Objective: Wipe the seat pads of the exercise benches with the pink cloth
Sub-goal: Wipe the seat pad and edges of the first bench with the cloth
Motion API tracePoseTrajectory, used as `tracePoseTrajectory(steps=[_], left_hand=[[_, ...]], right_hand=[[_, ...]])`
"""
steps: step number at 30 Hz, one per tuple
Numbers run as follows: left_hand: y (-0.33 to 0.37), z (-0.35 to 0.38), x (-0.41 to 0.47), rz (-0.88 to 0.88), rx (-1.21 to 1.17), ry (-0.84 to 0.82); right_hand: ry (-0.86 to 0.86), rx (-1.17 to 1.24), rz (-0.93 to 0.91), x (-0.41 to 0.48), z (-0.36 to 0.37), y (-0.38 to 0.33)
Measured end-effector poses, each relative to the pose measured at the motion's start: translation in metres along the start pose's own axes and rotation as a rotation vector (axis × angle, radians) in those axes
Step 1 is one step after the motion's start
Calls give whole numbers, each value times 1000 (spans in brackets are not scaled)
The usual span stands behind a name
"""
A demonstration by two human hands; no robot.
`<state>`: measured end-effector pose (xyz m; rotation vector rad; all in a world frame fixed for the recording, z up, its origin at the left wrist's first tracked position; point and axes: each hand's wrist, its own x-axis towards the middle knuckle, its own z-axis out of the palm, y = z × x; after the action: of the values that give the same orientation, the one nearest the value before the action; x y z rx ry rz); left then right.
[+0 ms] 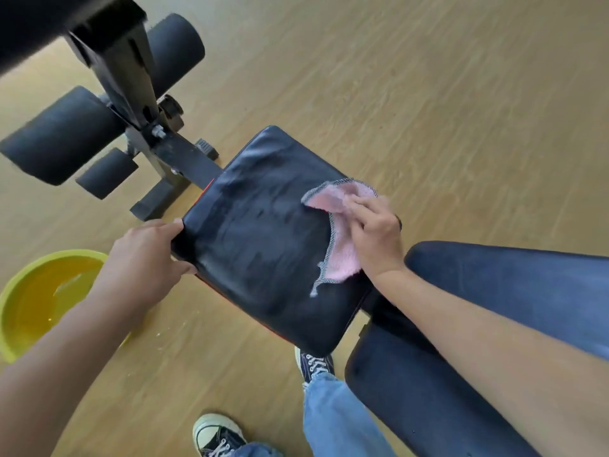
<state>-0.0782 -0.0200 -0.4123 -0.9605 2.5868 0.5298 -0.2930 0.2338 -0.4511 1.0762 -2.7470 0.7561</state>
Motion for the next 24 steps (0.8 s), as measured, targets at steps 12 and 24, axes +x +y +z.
tracePoseTrajectory(steps=[12, 24], left_hand=[[10, 0, -8, -33, 19, 7], [13, -3, -12, -46, -18, 8]], right_hand=[[95, 127, 189, -1, -29, 11], [-571, -282, -180, 25, -39, 2]])
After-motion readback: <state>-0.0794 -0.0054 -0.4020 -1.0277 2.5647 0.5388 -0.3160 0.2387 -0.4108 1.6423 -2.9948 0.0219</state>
